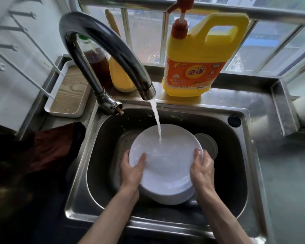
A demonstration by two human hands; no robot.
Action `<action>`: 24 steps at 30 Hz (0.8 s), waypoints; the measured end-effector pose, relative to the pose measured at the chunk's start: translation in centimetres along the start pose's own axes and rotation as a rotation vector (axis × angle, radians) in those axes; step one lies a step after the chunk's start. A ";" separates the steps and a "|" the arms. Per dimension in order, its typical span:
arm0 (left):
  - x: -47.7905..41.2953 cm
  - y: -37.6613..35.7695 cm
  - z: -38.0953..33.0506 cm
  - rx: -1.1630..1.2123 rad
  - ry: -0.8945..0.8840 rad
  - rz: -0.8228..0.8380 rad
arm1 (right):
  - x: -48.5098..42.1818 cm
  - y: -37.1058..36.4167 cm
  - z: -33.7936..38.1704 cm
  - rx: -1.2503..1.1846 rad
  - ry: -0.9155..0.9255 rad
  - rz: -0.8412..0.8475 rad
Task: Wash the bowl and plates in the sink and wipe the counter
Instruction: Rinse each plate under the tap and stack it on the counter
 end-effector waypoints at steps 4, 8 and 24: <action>0.0 0.0 0.3 0.012 0.046 -0.101 | 1.2 0.3 -0.1 0.017 -0.023 0.045; -1.4 0.7 -1.1 -0.141 0.092 0.002 | 0.5 1.2 0.5 -0.024 -0.028 0.114; -3.5 0.8 -3.9 -0.418 -0.261 0.071 | -0.7 -0.1 1.2 0.016 0.069 0.082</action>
Point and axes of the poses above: each hand's wrist, its own x-axis away from the middle knuckle, its own y-axis out of the back of the hand, z = x × y, the point moved 3 cm from there along -x, towards the middle knuckle
